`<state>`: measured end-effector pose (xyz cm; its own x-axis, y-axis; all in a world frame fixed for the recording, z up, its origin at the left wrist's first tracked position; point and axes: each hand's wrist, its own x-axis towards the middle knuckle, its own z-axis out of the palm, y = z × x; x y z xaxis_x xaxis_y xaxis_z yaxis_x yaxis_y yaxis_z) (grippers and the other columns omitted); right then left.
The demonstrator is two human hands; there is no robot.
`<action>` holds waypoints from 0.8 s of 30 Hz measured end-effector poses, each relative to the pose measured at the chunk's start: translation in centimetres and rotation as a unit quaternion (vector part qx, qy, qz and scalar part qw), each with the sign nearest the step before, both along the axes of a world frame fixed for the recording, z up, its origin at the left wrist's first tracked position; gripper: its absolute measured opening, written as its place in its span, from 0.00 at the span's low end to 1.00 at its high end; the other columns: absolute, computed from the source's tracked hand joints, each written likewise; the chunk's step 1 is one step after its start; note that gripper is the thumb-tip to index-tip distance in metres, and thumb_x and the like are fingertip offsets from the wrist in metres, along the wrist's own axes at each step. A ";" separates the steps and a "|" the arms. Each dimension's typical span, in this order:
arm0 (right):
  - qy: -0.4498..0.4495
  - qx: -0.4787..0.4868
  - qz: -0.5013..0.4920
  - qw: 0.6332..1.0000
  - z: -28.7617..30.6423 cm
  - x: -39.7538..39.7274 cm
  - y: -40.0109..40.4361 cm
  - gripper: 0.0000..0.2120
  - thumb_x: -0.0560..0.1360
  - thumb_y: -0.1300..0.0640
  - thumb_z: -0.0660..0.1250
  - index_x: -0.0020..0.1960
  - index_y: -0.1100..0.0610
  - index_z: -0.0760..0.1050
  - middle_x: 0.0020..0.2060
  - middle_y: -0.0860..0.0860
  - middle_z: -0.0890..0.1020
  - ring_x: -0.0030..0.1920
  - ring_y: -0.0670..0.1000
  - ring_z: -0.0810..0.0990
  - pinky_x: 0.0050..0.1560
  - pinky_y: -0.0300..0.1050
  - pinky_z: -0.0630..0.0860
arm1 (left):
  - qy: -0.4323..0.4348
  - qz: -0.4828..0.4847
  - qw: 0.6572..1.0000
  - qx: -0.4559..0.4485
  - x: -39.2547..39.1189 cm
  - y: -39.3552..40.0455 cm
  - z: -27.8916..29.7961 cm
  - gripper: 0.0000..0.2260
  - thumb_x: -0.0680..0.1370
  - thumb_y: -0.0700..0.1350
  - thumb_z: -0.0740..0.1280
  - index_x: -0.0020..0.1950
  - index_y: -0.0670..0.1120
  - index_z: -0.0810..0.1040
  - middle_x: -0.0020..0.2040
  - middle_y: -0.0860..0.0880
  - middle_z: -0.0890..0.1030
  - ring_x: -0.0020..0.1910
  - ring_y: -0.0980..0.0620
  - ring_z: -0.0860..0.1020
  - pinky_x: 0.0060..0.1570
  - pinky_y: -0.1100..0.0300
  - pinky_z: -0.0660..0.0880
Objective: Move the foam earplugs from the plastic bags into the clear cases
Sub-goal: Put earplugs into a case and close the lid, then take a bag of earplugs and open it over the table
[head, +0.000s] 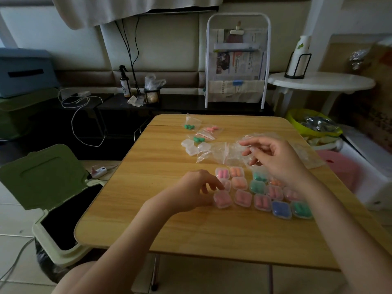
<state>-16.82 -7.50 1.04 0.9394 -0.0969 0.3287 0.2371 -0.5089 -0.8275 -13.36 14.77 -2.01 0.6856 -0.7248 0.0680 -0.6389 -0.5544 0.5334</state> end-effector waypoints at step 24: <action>0.056 -0.403 -0.095 0.909 -1.7 6.3 2.8 0.22 0.75 0.44 0.65 0.69 0.43 0.70 0.63 0.47 0.77 0.66 0.51 0.67 0.64 0.50 0.60 | -0.054 0.113 0.991 -0.049 3.5 2.4 0.3 0.05 0.76 0.43 0.68 0.50 0.51 0.79 0.46 0.57 0.79 0.45 0.61 0.76 0.44 0.69 0.73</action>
